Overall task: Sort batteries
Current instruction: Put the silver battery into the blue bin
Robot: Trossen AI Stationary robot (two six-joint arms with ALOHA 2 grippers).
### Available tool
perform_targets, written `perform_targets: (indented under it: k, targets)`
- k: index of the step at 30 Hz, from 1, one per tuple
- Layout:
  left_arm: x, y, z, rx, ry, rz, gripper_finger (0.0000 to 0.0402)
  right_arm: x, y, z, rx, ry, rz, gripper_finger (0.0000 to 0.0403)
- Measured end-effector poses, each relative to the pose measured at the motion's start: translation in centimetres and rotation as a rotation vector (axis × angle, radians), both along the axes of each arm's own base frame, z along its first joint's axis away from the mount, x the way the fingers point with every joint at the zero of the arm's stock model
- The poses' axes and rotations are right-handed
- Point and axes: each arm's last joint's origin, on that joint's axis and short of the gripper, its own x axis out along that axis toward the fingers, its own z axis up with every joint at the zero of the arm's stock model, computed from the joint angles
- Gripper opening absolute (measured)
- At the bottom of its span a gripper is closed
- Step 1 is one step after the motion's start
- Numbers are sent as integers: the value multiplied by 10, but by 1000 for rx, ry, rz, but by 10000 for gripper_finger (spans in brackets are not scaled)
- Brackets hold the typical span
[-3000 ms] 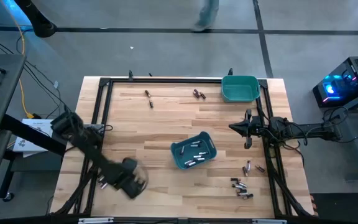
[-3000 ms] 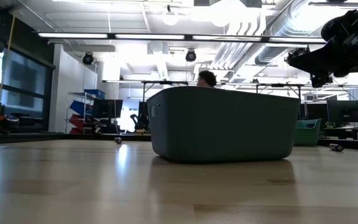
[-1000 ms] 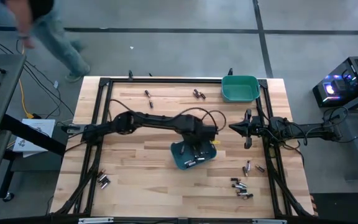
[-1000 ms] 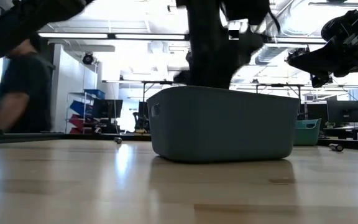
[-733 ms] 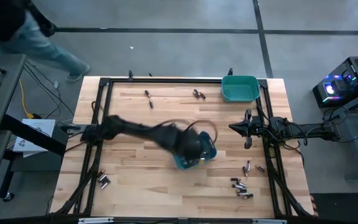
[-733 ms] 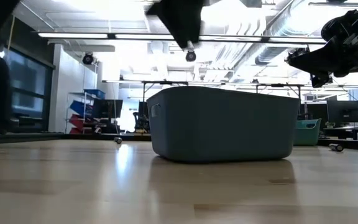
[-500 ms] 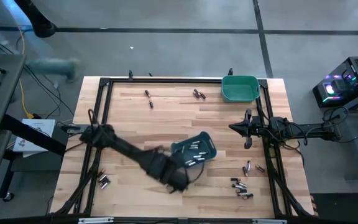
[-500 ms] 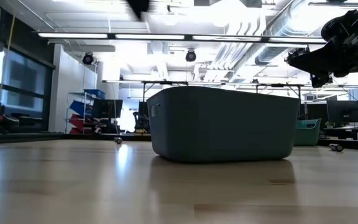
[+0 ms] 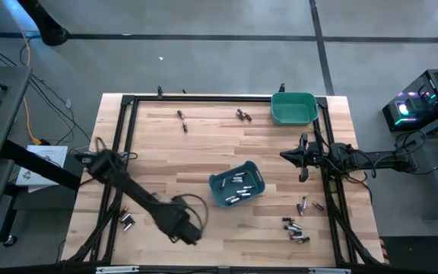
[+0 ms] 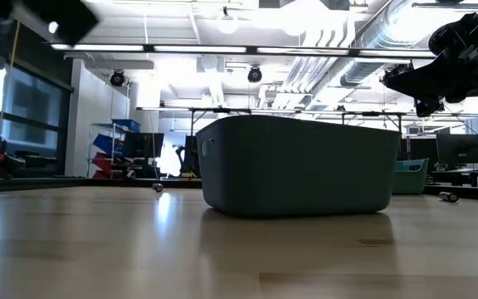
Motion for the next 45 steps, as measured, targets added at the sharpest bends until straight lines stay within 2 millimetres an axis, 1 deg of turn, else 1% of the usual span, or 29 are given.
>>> perform_targets:
  k: [6, 10, 13, 16, 19, 24, 34, 45]
  targets:
    - [-62, 11, -4, -79, -188, 258, 97, 0, 0, 0, 0, 0, 0, 0]
    - [-100, 15, -11, -99, -237, 425, 101, 0, 0, 0, 0, 0, 0, 0]
    - [-120, 12, -17, -112, -243, 494, 106, 0, 0, 0, 0, 0, 0, 0]
    - [-131, 8, -24, -122, -246, 527, 116, 0, 0, 0, 0, 0, 0, 0]
    - [-139, 4, -29, -117, -243, 550, 132, 0, 0, 0, 0, 0, 0, 0]
    - [-145, 0, -32, -131, -242, 550, 153, 0, 0, 0, 0, 0, 0, 0]
    - [-148, -1, -40, -90, -221, 501, 154, 0, 0, 0, 0, 0, 0, 0]
    - [-147, -4, -50, -76, -156, 451, 154, 0, 0, 0, 0, 0, 1, 0]
